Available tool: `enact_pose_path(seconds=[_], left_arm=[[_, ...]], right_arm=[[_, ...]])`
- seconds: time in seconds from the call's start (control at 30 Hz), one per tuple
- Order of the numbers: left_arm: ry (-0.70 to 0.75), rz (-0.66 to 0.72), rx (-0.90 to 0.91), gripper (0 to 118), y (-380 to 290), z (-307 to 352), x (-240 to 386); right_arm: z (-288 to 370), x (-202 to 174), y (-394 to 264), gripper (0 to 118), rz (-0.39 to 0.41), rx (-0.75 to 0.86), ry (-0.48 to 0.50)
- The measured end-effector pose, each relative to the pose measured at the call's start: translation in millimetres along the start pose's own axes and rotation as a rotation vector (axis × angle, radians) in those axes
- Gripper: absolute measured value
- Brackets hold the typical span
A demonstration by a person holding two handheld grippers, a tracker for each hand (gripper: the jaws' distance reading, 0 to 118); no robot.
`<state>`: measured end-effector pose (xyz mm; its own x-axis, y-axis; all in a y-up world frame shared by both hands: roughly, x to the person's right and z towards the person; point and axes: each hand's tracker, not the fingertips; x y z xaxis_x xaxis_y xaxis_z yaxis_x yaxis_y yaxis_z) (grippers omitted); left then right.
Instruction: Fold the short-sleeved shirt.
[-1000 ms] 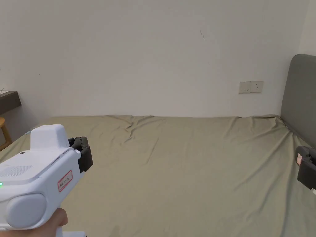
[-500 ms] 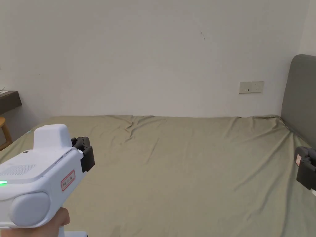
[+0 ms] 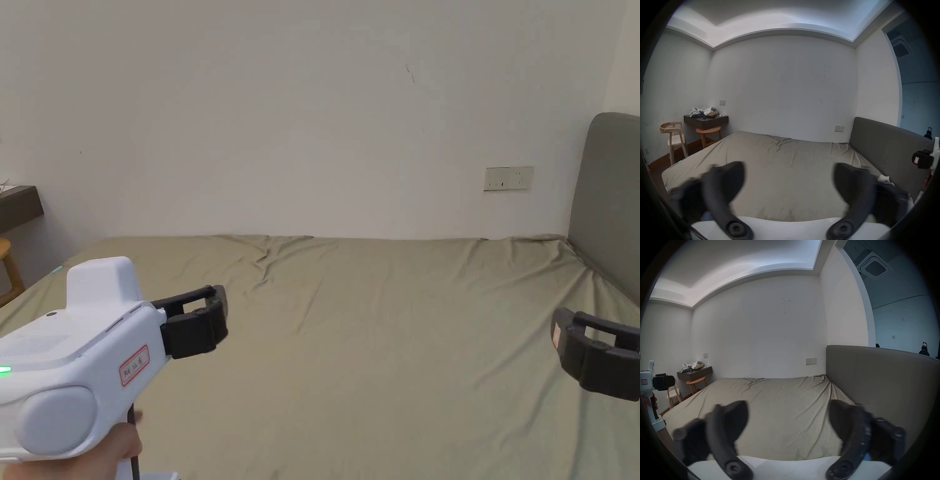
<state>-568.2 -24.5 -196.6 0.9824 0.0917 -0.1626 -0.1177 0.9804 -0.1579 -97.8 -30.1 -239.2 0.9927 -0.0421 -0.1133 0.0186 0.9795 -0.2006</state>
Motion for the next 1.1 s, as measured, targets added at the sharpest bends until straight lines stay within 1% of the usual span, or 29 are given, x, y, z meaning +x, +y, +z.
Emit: enact_pose_path(seconds=[0.07,0.1,0.2,0.4,1.1], left_arm=[[-0.02,-0.005,0.013,118,1.2,1.4,1.2],[-0.021,-0.012,0.012,118,1.2,0.5,2.7],[-0.004,-0.035,0.02,118,3.0,-0.3,6.8],[-0.013,-0.032,0.056,118,4.3,3.0,4.8],[0.001,-0.046,0.043,118,5.4,1.4,-2.0]], right_arm=[[1.5,0.2,-0.9,118,-0.017,0.031,0.018],[2.4,1.2,-1.0,118,-0.018,0.036,-0.005],[3.2,2.7,1.1,118,-0.018,0.057,-0.01],[5.4,1.4,4.7,118,0.013,0.088,-0.018],[5.1,-3.3,3.5,118,0.016,0.078,-0.026]])
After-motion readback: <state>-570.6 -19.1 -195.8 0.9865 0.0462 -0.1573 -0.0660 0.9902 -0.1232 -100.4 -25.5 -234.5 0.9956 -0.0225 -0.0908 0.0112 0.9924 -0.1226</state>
